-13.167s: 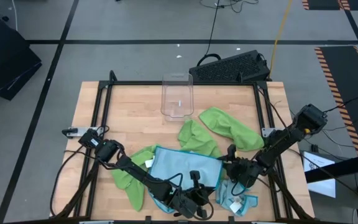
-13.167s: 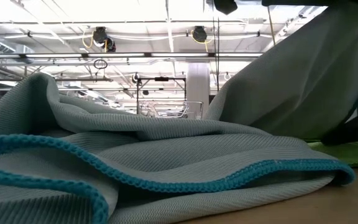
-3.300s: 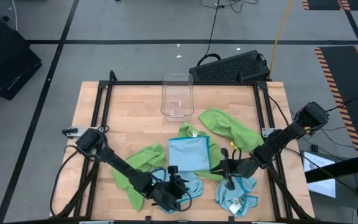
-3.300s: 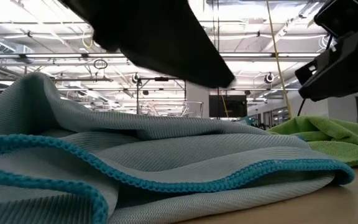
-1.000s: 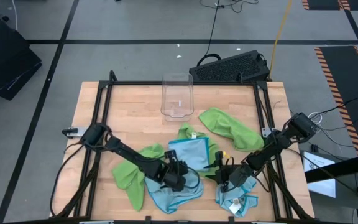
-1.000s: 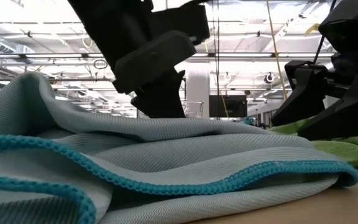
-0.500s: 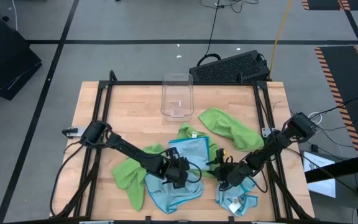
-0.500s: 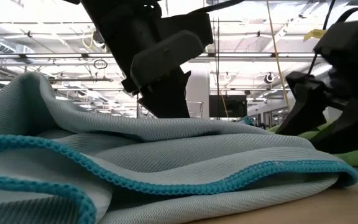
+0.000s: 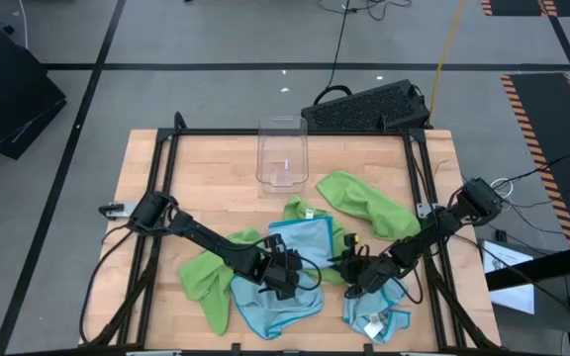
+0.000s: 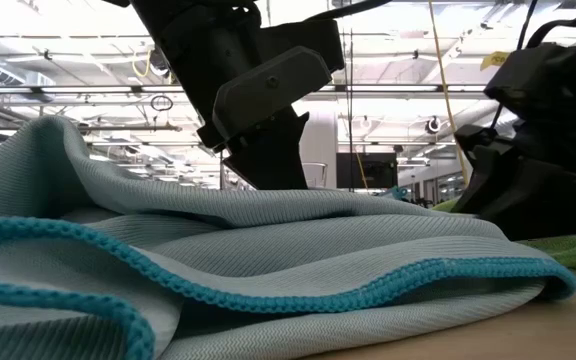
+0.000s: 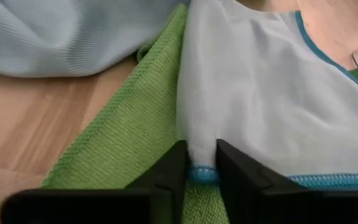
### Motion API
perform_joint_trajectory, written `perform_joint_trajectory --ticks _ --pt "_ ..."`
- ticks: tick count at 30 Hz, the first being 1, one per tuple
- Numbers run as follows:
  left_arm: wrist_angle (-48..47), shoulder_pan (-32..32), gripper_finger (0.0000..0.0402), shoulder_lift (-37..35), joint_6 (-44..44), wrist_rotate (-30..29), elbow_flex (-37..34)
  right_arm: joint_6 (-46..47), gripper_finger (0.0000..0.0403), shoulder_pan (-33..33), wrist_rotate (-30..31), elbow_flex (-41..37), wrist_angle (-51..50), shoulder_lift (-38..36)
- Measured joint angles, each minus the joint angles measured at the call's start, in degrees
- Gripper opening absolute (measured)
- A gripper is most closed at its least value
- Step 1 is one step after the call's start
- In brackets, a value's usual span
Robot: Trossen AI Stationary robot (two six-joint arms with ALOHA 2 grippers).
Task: Fold microfiber towels
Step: Fold the top left blue towel
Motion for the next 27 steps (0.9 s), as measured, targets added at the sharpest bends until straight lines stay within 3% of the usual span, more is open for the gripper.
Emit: perform_joint_trajectory --ticks 4,8,19,27 --pt "-0.2 0.0 0.0017 0.0 0.0 0.4 0.0 0.1 0.001 -0.2 -0.9 0.0 0.5 0.0" --pt "-1.7 -1.0 0.0024 0.0 -0.4 1.1 0.0 1.3 0.0013 -0.4 -0.9 0.0 2.1 0.0" --pt "-13.7 -5.9 0.0149 0.0 -8.3 -3.6 0.0 1.9 0.0008 -2.6 -1.0 0.0 4.6 -0.3" --pt "-17.1 -9.9 0.0174 0.0 -10.5 -12.0 0.0 1.4 0.0008 -4.0 -1.2 0.0 4.0 -4.8"
